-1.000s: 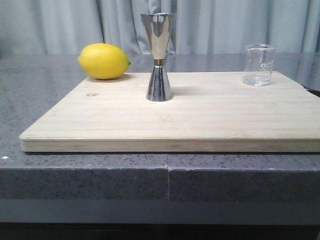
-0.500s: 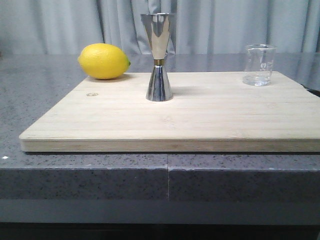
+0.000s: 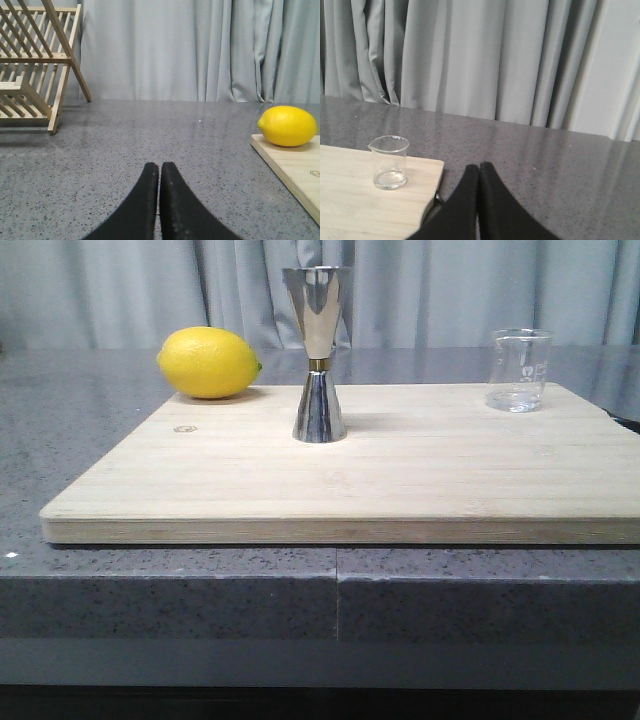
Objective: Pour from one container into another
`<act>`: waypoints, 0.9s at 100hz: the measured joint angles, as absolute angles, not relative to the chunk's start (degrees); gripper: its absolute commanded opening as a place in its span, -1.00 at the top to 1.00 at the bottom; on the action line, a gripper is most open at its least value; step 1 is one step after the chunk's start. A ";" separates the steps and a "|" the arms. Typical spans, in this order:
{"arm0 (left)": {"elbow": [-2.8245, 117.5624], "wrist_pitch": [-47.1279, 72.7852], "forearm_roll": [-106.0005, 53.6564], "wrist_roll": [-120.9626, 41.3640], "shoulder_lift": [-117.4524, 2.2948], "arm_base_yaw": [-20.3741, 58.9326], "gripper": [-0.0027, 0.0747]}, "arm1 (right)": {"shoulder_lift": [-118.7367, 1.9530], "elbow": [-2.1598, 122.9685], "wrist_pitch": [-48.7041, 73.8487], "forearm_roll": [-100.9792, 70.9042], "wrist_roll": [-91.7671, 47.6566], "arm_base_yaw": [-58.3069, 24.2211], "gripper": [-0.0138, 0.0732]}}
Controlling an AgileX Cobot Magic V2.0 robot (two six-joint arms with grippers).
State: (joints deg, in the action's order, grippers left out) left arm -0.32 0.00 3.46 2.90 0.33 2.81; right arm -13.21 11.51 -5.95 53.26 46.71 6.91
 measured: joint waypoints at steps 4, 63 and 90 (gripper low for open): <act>-0.32 0.00 3.46 2.90 0.33 2.81 0.99 | -13.21 11.38 -5.13 50.40 46.71 6.67 0.84; -0.32 0.00 3.46 2.90 0.33 2.81 0.99 | -2.71 -0.52 0.00 6.27 12.42 5.38 0.84; -0.32 0.00 3.46 2.90 0.33 2.81 0.99 | 0.41 -0.52 1.94 6.02 11.96 5.38 0.84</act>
